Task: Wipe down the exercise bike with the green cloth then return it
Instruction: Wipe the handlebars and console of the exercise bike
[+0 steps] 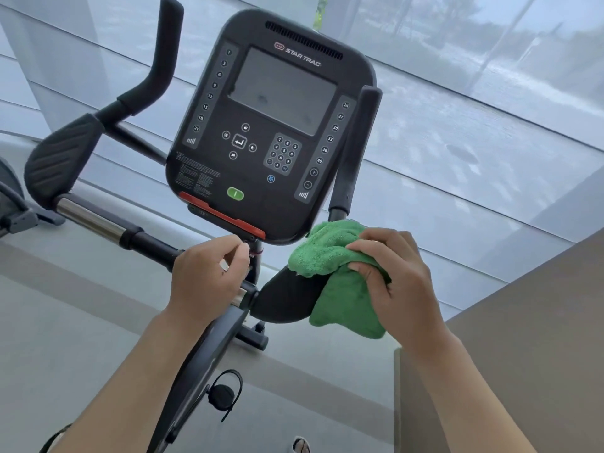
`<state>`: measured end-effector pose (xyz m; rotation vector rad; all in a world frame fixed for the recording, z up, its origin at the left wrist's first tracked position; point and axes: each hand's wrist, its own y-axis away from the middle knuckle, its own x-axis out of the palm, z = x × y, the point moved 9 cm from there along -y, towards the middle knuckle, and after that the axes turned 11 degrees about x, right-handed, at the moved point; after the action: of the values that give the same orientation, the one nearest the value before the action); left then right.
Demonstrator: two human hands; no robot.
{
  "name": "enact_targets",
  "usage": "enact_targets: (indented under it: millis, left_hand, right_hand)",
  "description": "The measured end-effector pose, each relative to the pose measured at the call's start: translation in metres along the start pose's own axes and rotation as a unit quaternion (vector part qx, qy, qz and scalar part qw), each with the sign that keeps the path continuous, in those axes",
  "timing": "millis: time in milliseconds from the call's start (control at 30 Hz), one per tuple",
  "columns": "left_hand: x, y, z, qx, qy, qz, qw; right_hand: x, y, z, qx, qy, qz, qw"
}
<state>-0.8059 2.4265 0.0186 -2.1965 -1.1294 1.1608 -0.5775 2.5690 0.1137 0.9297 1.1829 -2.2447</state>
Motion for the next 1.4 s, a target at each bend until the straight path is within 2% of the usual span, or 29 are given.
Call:
enact_targets:
  millis: [100, 200, 400, 500, 633, 800, 967, 1167, 1300, 1400]
  left_hand:
    - [0.011, -0.001, -0.026, -0.013, 0.080, 0.003, 0.997]
    - [0.019, -0.013, -0.054, 0.003, 0.087, 0.003, 0.996]
    - [0.021, -0.041, -0.076, 0.013, 0.052, -0.032, 0.998]
    - [0.032, -0.040, -0.078, 0.007, 0.025, -0.026, 0.999]
    - [0.052, -0.025, -0.068, -0.045, 0.021, -0.025, 0.998]
    - [0.065, -0.014, -0.066, -0.066, -0.004, -0.021, 0.998]
    - [0.064, -0.013, -0.066, -0.074, -0.023, -0.025, 0.997]
    - [0.063, -0.013, -0.069, -0.075, -0.022, -0.025, 0.997]
    - [0.062, -0.012, -0.071, -0.070, -0.011, -0.020, 0.997]
    - [0.061, -0.012, -0.072, -0.065, 0.007, -0.015, 0.998]
  right_hand:
    - [-0.003, -0.020, -0.006, -0.020, -0.011, -0.003, 1.000]
    - [0.007, -0.043, -0.009, -0.052, -0.025, 0.007, 0.998]
    - [0.070, -0.060, -0.019, -0.142, 0.027, 0.085, 0.986]
    - [0.080, -0.056, -0.025, -0.190, -0.007, 0.077, 0.979]
    - [0.086, -0.063, -0.030, -0.243, -0.041, 0.061, 0.967]
    - [0.095, -0.085, -0.023, -0.301, -0.076, 0.100, 0.945]
    - [0.100, -0.096, -0.018, -0.295, -0.060, 0.134, 0.944]
    - [0.101, -0.108, -0.013, -0.224, -0.082, 0.138, 0.961]
    - [0.093, -0.108, -0.013, -0.199, -0.121, 0.107, 0.966]
    - [0.077, -0.101, -0.011, -0.209, -0.135, 0.037, 0.968]
